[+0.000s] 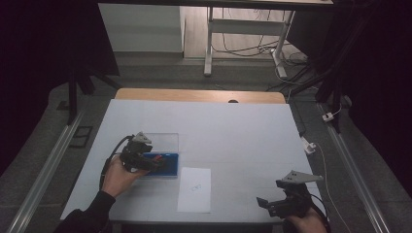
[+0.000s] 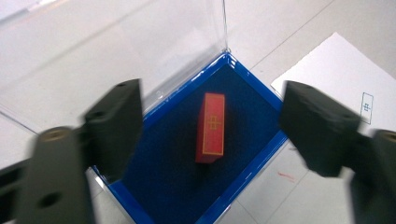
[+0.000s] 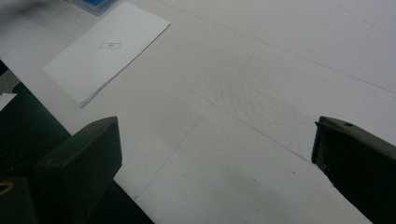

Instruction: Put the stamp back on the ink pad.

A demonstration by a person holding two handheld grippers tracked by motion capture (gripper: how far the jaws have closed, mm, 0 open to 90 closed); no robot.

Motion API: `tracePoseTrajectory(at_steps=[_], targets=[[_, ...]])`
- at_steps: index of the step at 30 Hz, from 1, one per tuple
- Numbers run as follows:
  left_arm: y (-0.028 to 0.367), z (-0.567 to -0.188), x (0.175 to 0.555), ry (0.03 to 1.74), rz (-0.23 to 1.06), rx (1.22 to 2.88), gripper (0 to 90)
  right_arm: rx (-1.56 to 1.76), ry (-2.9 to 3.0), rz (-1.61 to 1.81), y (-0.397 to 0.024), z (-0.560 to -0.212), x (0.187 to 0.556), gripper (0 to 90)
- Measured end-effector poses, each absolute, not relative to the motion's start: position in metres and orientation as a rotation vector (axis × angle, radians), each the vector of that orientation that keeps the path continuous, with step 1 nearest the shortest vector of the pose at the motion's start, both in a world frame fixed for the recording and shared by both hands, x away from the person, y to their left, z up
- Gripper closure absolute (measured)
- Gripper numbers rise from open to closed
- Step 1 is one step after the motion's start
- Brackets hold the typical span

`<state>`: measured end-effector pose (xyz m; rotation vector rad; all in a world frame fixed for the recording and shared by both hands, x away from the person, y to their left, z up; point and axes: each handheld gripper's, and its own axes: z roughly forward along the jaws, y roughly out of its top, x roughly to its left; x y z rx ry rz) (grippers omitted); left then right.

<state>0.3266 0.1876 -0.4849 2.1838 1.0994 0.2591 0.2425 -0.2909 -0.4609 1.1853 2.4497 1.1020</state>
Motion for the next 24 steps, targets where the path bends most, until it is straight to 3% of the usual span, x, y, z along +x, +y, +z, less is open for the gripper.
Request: tracePoseTrajectory(at_steps=[6, 13, 24], targets=[[0.190, -0.478, 0.323, 1.105, 0.244, 2.144, 5.6, 1.186, 2.448, 1.102, -0.291, -0.461, 0.242, 1.8], [0.199, -0.473, 0.316, 1.080, 0.170, 2.072, 0.2, 1.190, 2.449, 1.105, -0.291, -0.461, 0.243, 1.9], [0.209, -0.459, 0.294, 0.992, 0.146, 1.973, 0.0, 1.188, 2.446, 1.101, -0.291, -0.461, 0.243, 1.8]])
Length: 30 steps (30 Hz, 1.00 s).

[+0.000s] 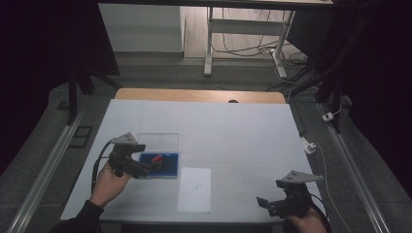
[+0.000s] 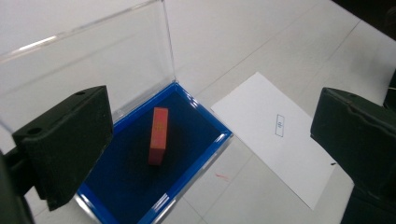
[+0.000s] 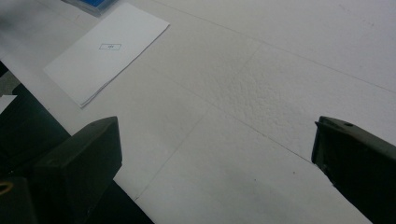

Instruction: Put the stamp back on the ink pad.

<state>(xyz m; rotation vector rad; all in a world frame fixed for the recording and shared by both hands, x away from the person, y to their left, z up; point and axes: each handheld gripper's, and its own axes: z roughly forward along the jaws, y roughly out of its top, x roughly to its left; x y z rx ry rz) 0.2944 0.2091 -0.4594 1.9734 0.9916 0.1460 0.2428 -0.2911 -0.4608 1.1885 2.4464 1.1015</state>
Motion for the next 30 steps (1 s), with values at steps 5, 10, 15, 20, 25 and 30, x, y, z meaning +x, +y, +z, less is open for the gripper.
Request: tracePoseTrajectory(at_steps=[5, 10, 15, 20, 25, 30], targets=[[0.218, -0.452, 0.282, 0.997, 0.160, 1.936, 0.0, 1.187, 2.450, 1.105, -0.290, -0.461, 0.243, 1.8], [0.228, -0.451, 0.269, 1.021, 0.156, 1.921, 0.0, 1.190, 2.448, 1.102, -0.291, -0.461, 0.243, 1.8], [0.242, -0.453, 0.249, 1.052, 0.166, 1.900, 0.0, 1.195, 2.444, 1.107, -0.291, -0.461, 0.243, 1.8], [0.253, -0.454, 0.232, 1.071, 0.181, 1.878, 0.0, 1.191, 2.446, 1.101, -0.291, -0.461, 0.242, 1.8], [0.264, -0.460, 0.218, 1.104, 0.197, 1.876, 0.0, 1.196, 2.442, 1.105, -0.291, -0.461, 0.242, 1.8], [0.273, -0.464, 0.206, 1.133, 0.225, 1.872, 0.0, 1.198, 2.441, 1.106, -0.291, -0.461, 0.242, 1.9]])
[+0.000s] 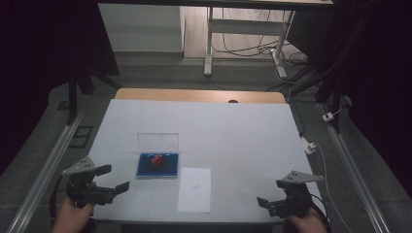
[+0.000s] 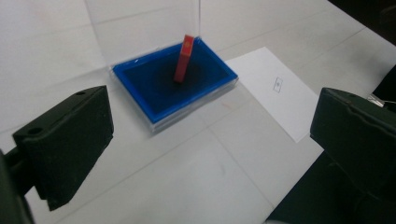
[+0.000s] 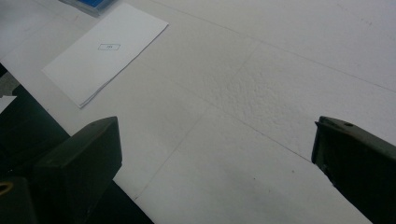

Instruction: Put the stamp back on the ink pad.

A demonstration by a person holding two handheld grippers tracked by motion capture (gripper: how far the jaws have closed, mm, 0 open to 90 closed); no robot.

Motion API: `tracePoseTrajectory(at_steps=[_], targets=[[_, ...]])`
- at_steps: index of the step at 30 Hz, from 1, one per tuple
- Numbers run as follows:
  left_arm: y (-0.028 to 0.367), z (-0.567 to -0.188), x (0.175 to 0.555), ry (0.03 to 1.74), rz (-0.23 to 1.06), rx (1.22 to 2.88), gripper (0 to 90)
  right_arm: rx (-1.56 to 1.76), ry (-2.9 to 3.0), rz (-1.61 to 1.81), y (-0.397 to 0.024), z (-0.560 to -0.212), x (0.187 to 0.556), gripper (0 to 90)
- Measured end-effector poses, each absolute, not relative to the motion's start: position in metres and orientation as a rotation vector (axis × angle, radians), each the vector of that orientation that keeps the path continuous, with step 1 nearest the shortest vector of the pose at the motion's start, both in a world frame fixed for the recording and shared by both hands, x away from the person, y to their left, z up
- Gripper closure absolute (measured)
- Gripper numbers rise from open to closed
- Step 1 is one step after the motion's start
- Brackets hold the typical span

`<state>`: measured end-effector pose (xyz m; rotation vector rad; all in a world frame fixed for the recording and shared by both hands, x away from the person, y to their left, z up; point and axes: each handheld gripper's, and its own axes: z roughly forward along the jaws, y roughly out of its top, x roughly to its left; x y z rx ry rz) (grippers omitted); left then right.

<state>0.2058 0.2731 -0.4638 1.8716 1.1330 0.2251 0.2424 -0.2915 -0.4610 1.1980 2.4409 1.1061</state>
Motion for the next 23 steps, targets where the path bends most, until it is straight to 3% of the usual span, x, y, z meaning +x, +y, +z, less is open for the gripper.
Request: tracePoseTrajectory(at_steps=[23], targets=[[0.281, -0.478, 0.189, 1.260, 0.243, 1.975, 0.0, 1.208, 2.436, 1.095, -0.291, -0.461, 0.241, 1.8]])
